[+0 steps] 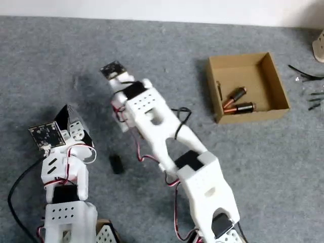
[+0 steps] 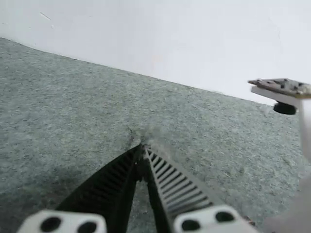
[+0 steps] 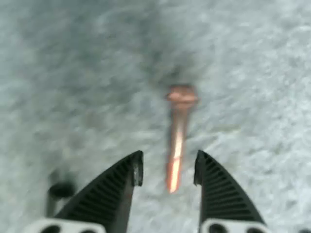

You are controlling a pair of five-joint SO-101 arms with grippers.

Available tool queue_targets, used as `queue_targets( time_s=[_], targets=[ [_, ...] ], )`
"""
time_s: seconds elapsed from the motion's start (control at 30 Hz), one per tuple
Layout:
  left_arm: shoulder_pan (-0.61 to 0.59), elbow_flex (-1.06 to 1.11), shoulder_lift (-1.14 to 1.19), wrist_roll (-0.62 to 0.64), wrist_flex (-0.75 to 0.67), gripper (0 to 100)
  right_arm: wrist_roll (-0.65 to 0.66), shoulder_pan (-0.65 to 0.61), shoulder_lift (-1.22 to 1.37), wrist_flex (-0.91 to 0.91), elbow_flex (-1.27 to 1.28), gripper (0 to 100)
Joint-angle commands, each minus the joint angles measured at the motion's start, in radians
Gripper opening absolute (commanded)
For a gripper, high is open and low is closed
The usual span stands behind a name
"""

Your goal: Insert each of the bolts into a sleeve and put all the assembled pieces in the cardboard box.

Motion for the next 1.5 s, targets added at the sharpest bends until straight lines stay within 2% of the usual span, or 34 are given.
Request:
queue_targets(
  time_s=[0.0, 0.13, 0.2, 0.67, 0.9, 1.07, 1.33, 1.47],
  targets=[
    [-0.039, -0.010, -0.012, -0.003, -0.028, 1, -0.009, -0.084, -0.016, 0.094, -0.088, 15.9],
    [-0.097, -0.013, -0.005, -0.003, -0.061, 1, -0.020, -0.177, -0.012, 0.104, -0.090, 15.9],
    [-0.131, -0.015, -0.007, -0.002, -0.061, 1, -0.080, -0.203, -0.008, 0.104, -0.088, 15.9],
    [-0.157, -0.015, -0.008, -0.002, -0.057, 1, -0.115, -0.200, -0.008, 0.104, 0.042, 15.9],
    [-0.151, -0.015, -0.005, -0.002, -0.058, 1, -0.123, -0.237, -0.007, 0.076, 0.087, 15.9],
    [-0.156, -0.015, -0.010, -0.002, -0.058, 1, -0.238, -0.240, -0.007, -0.008, 0.154, 15.9],
    [-0.156, -0.015, -0.010, -0.002, -0.058, 1, -0.400, -0.282, -0.005, -0.005, 0.173, 15.9],
    [-0.156, -0.015, -0.010, -0.002, -0.058, 1, -0.414, -0.282, -0.007, -0.012, 0.194, 15.9]
  ],
)
